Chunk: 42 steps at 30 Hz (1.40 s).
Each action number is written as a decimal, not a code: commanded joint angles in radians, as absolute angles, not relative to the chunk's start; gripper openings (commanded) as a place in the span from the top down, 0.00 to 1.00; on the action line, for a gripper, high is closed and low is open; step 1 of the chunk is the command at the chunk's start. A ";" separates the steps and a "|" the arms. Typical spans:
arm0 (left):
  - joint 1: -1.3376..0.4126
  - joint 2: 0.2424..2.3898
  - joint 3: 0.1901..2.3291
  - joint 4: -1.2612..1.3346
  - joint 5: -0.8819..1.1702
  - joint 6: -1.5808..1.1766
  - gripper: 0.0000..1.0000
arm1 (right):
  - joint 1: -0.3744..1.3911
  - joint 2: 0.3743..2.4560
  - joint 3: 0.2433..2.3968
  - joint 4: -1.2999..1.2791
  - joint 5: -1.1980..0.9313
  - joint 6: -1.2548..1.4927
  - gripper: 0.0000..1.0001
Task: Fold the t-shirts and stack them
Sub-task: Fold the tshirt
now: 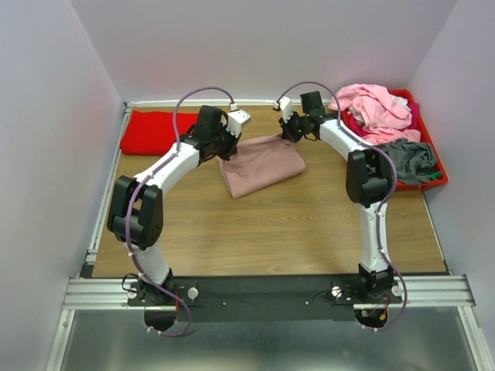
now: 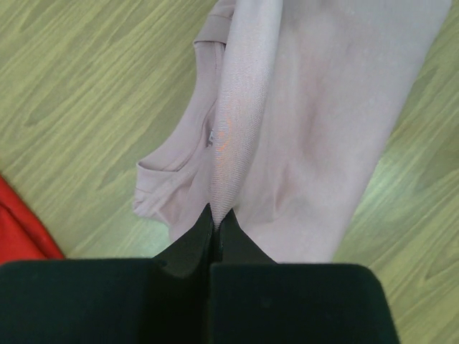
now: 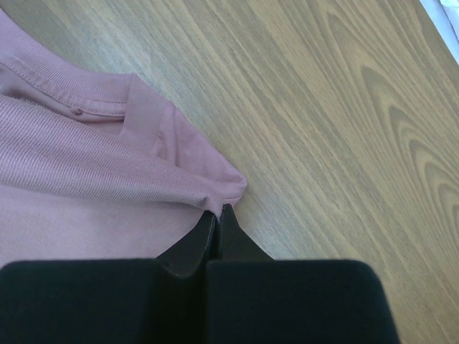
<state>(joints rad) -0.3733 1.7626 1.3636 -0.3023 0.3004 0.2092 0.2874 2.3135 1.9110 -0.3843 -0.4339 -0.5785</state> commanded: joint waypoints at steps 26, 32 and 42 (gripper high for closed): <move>-0.652 1.411 1.126 -0.313 0.238 -0.132 1.00 | 0.273 1.665 1.281 -0.379 -0.413 -0.768 1.00; -0.776 1.312 1.028 -0.281 0.173 -0.260 1.00 | 0.270 1.454 1.062 -0.377 -0.396 -0.799 1.00; -0.956 1.290 0.996 -0.258 0.042 -0.417 1.00 | 0.267 1.310 0.947 -0.376 -0.367 -0.787 1.00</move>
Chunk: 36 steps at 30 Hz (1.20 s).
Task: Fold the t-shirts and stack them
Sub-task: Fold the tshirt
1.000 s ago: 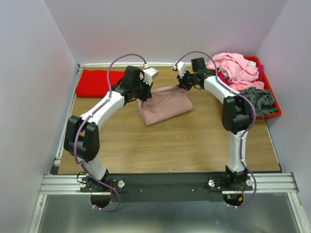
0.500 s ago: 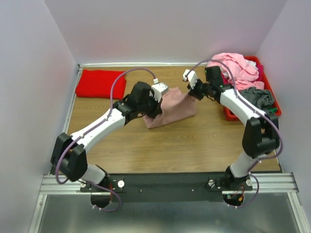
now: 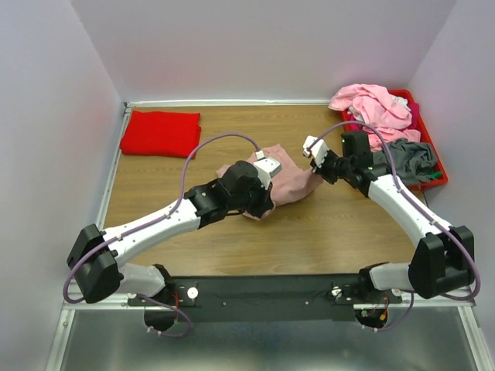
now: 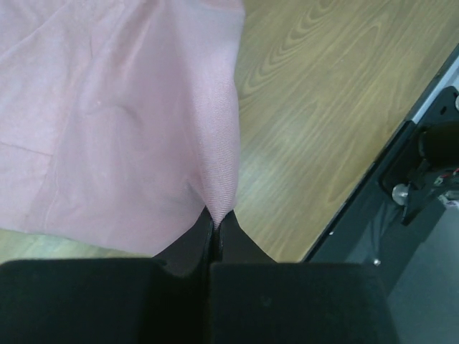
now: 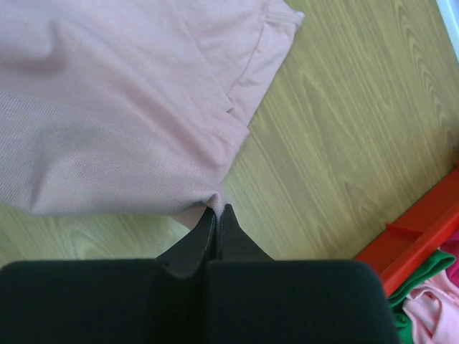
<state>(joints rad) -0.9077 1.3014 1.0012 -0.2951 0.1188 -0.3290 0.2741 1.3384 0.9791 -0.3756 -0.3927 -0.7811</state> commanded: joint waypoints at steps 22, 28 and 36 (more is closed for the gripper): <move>-1.077 1.226 0.914 -0.241 -0.176 -0.647 1.00 | 0.268 1.318 1.024 -0.416 -0.448 -0.825 1.00; -0.924 1.190 0.853 -0.158 -0.103 -0.598 1.00 | 0.267 1.489 1.158 -0.414 -0.498 -0.815 1.00; -0.709 1.213 0.810 -0.081 -0.019 -0.525 1.00 | 0.285 1.750 1.394 -0.414 -0.574 -0.764 1.00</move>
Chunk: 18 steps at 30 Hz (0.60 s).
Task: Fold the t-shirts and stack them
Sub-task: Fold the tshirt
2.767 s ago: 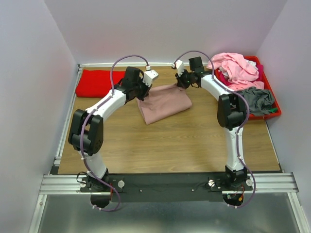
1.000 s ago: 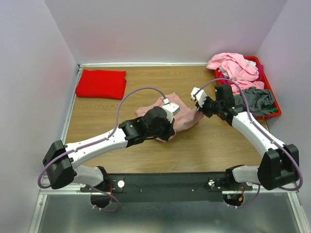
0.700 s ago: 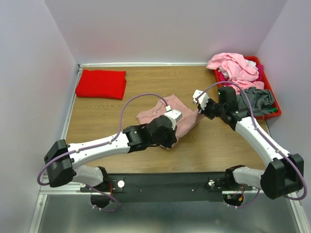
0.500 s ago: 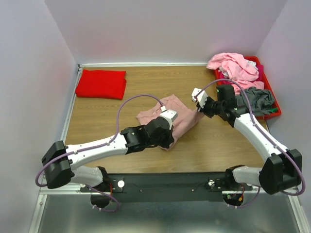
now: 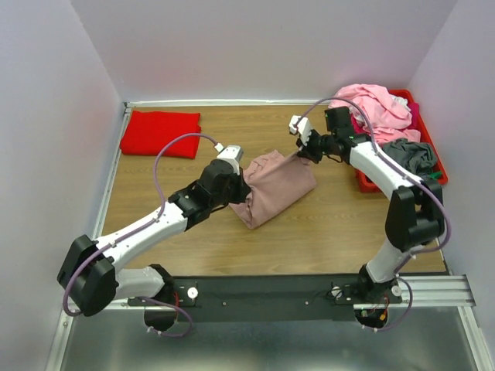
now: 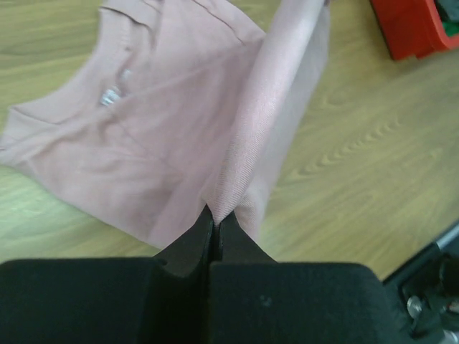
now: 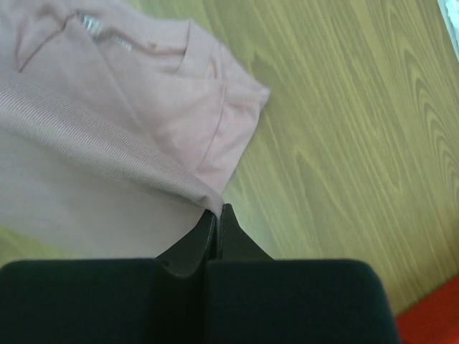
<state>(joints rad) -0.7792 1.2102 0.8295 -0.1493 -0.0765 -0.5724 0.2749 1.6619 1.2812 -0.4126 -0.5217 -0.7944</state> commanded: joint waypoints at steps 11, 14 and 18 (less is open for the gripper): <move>-0.476 1.262 0.782 -0.006 -0.006 -0.499 1.00 | 0.336 2.089 1.716 -0.414 -0.600 -0.666 1.00; -0.427 1.285 0.770 0.031 0.029 -0.495 1.00 | 0.347 2.155 1.764 -0.413 -0.601 -0.646 1.00; -0.384 1.304 0.739 0.052 0.044 -0.529 1.00 | 0.362 2.229 1.845 -0.408 -0.606 -0.615 1.00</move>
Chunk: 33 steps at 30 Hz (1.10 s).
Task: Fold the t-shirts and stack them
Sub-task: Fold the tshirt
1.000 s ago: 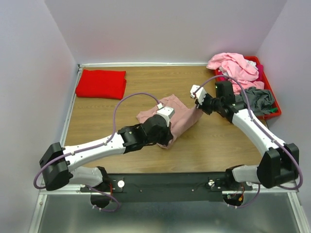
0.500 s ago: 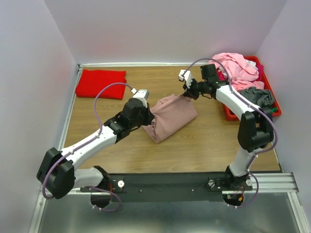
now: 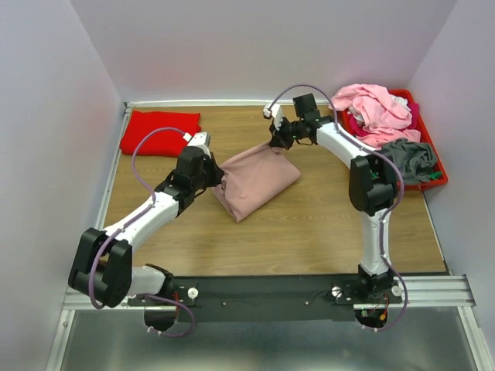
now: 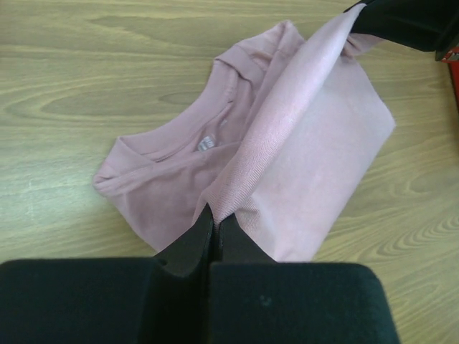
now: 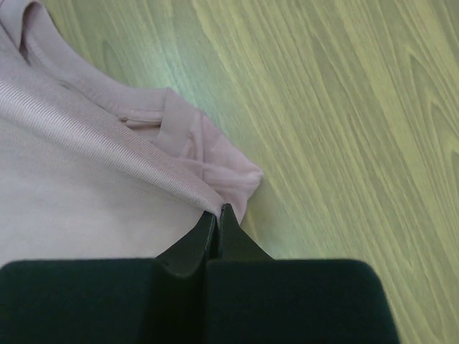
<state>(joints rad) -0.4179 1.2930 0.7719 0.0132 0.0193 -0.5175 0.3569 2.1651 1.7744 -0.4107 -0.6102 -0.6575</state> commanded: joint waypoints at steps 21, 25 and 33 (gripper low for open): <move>-0.209 1.425 0.672 0.173 0.071 -0.604 1.00 | 0.397 2.436 2.040 -0.367 -0.535 -0.442 0.92; -0.192 1.445 0.666 0.184 0.071 -0.612 1.00 | 0.402 2.457 2.069 -0.364 -0.531 -0.425 0.92; -0.179 1.460 0.658 0.193 0.029 -0.629 1.00 | 0.419 2.506 2.129 -0.362 -0.506 -0.403 0.90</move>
<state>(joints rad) -0.2012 1.4460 0.6727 0.1841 0.0902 -0.6189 0.4221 2.4573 2.0762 -0.3866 -0.5877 -0.4175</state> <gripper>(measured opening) 0.016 0.091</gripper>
